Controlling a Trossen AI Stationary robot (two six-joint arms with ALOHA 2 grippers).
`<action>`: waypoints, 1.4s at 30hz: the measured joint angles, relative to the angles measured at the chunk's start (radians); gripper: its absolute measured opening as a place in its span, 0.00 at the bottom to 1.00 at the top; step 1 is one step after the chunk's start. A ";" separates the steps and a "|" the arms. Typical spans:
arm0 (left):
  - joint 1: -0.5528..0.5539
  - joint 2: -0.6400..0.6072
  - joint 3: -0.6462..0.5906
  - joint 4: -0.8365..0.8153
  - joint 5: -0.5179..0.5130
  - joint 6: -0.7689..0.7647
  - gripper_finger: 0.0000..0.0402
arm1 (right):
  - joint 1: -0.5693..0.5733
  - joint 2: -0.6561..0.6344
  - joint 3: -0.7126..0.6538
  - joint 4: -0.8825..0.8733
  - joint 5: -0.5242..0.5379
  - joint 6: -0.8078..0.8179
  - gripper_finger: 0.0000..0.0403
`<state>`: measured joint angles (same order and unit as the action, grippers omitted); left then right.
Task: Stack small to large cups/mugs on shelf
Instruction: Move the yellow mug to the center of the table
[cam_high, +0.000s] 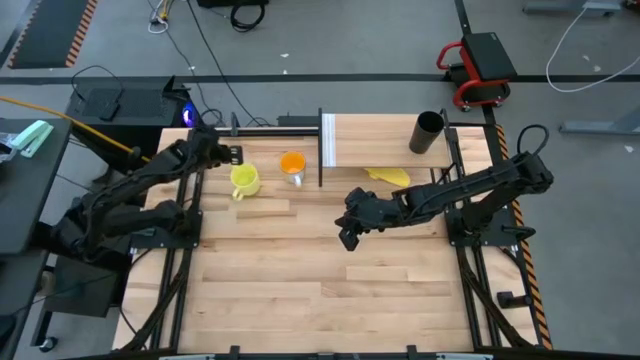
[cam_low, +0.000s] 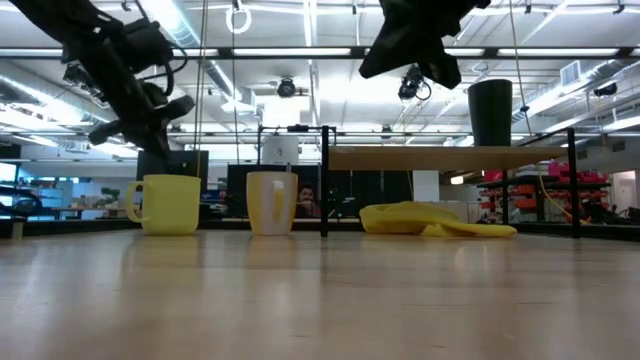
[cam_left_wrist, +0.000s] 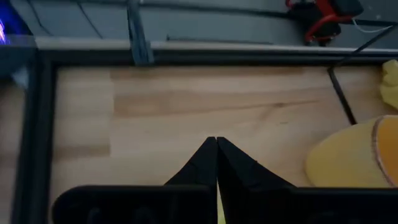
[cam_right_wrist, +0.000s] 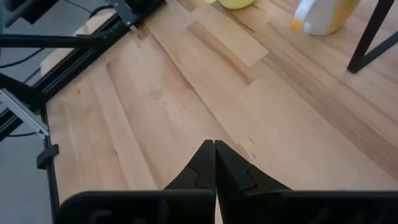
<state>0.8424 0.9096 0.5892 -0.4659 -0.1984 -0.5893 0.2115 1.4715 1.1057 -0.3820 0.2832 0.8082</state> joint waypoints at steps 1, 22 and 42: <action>0.027 0.000 0.000 -0.007 0.041 -0.012 0.01 | 0.000 0.000 0.000 0.004 0.000 0.000 0.01; 0.192 0.172 0.000 -0.030 0.391 0.077 0.05 | -0.025 0.000 0.000 0.056 -0.032 -0.007 0.00; 0.022 0.217 0.000 -0.049 0.489 0.066 0.03 | -0.077 0.000 0.000 0.055 -0.047 -0.028 0.00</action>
<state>0.8647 1.1271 0.5896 -0.5145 0.2910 -0.5228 0.1343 1.4715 1.1057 -0.3275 0.2364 0.7804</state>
